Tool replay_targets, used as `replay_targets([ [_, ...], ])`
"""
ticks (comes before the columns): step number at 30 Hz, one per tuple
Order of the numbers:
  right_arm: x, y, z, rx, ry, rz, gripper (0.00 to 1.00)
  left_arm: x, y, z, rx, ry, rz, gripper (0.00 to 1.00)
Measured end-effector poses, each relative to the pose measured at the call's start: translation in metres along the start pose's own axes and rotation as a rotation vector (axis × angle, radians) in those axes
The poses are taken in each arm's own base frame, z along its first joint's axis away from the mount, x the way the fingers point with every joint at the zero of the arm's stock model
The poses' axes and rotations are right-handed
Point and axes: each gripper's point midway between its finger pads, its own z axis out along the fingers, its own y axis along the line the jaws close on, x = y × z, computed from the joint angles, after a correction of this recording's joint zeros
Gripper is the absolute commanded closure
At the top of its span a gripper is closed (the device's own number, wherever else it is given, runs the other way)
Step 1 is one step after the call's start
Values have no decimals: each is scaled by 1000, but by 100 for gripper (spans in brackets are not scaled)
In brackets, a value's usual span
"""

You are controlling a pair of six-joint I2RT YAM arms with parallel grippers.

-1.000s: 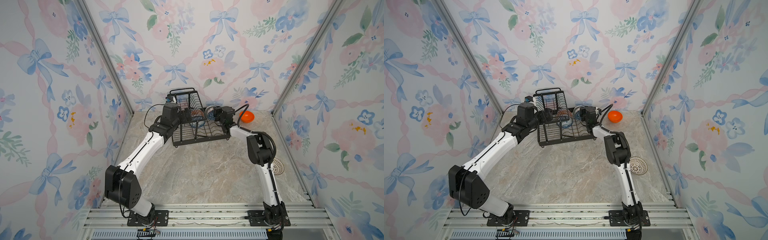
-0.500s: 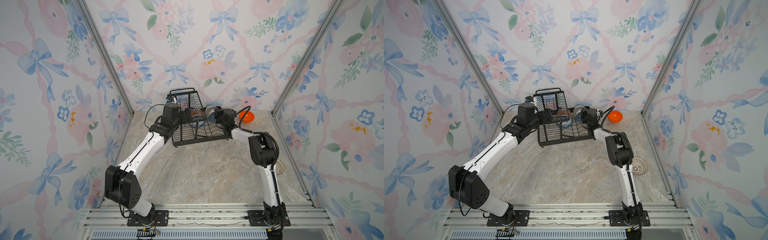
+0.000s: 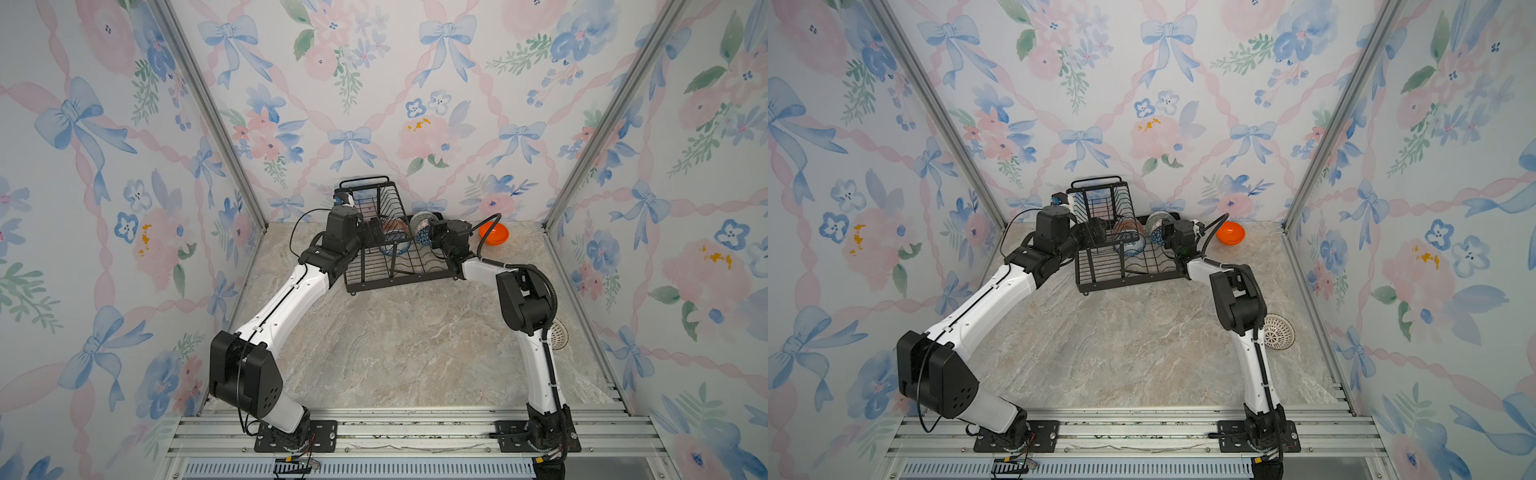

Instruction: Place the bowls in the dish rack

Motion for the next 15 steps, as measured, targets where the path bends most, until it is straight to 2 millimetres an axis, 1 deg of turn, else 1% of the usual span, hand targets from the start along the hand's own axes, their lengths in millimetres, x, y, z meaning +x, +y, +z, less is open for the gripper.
replay_targets([
  [7,3,-2,-2,-20,8,0,100,0,-1,-1,2,0,1,2],
  [9,4,-6,-4,-15,9,0,100,1,-1,-2,3,1,2,2],
  [11,6,-18,-6,10,13,-2,100,1,-3,-3,6,1,3,2],
  [15,7,-21,-9,8,4,-2,100,2,-3,-3,6,2,3,2],
])
